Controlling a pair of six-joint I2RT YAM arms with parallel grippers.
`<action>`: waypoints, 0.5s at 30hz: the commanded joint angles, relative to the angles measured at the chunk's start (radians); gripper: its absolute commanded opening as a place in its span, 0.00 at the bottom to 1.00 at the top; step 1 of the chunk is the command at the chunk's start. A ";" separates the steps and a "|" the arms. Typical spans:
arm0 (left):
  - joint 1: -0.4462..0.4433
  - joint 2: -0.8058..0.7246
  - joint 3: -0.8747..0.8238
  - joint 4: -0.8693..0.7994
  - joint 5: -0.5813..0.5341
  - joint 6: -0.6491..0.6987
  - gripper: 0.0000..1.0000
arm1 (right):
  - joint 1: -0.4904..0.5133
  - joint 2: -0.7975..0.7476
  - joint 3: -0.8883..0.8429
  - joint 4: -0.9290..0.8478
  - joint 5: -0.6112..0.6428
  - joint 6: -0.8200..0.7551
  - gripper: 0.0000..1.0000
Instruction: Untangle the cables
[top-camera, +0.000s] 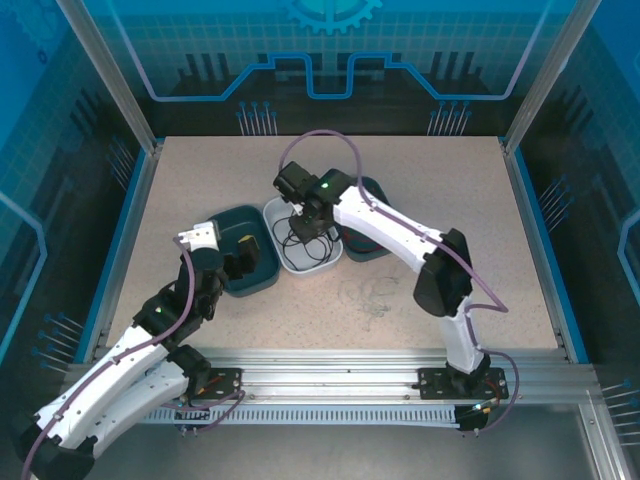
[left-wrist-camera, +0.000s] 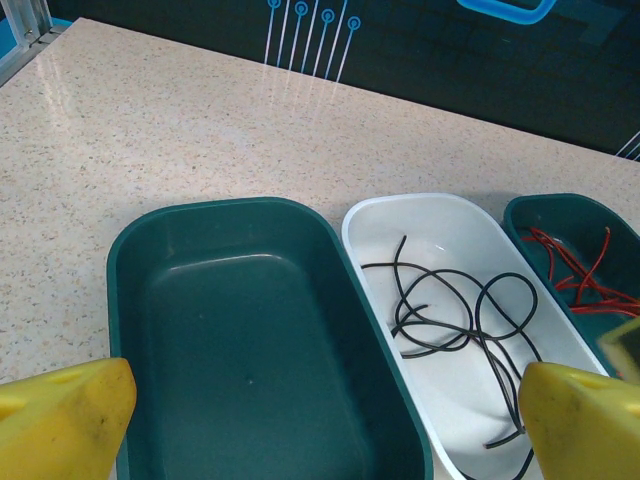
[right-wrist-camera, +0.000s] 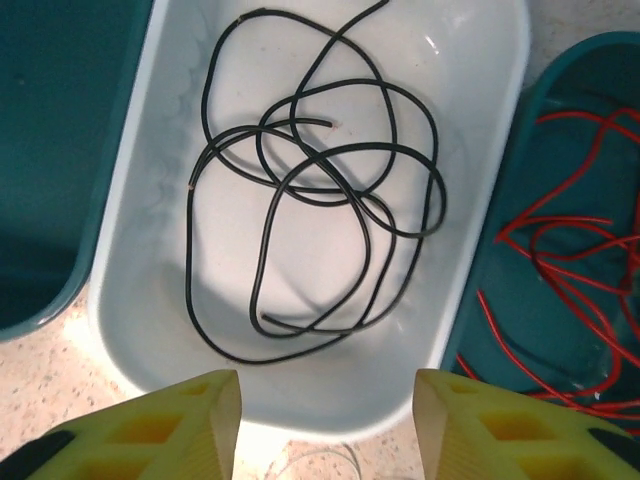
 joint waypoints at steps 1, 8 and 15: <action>0.008 -0.005 0.023 0.012 0.003 -0.002 0.99 | 0.011 -0.078 -0.060 0.002 0.027 0.037 0.50; 0.007 0.057 0.049 0.038 0.122 0.031 0.99 | -0.004 -0.294 -0.288 0.069 0.100 0.149 0.57; -0.025 0.190 0.083 0.087 0.280 -0.016 0.99 | -0.091 -0.543 -0.605 0.144 0.125 0.287 0.99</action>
